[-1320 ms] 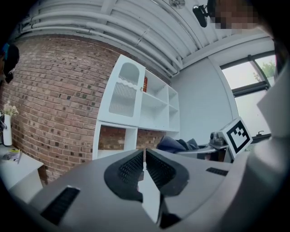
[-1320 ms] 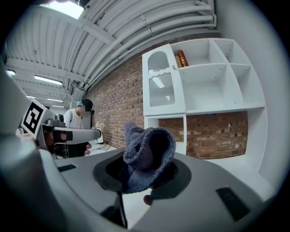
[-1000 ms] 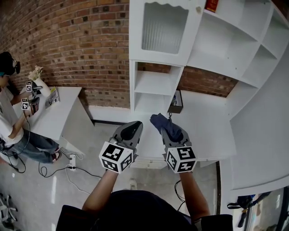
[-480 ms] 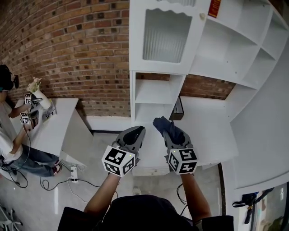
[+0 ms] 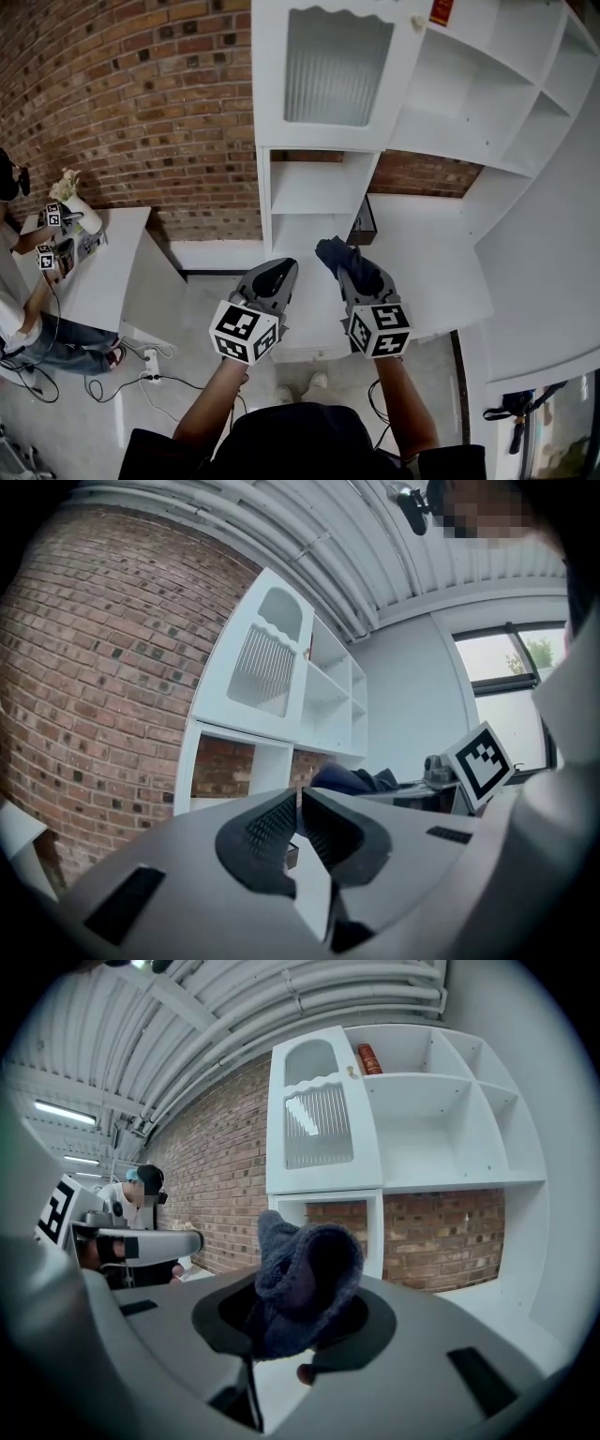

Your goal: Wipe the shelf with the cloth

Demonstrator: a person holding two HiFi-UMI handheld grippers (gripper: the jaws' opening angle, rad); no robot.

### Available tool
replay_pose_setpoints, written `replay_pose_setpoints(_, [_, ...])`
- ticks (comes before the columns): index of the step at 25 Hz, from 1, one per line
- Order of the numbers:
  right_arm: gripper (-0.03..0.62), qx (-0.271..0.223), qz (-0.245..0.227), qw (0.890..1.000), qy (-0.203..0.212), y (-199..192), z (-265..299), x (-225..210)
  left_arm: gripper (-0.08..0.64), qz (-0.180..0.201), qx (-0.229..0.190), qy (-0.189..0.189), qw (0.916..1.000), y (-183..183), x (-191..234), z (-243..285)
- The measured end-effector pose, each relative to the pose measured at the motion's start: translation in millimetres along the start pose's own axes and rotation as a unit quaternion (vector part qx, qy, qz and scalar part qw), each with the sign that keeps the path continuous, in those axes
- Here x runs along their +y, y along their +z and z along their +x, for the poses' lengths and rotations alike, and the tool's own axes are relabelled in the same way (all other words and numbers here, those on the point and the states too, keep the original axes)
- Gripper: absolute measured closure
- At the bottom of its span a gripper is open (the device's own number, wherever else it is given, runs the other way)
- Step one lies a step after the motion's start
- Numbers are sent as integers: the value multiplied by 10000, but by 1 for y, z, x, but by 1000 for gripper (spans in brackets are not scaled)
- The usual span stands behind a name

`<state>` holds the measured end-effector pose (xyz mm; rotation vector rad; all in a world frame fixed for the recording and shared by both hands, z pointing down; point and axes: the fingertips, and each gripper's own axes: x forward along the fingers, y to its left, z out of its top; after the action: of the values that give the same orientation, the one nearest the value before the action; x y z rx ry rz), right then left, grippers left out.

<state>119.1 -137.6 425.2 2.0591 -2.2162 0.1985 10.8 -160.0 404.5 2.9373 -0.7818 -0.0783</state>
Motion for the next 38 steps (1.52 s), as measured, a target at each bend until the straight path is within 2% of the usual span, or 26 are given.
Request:
replay_pose_setpoints(13, [460,21,-12,9998,200,5,36,-20,529,26,24,187,9998,3,19,34])
replay_pose_setpoints(38, [459,96,-158,9991,378,8,119,-89,529,29,-2,523,9986,-2,56,118])
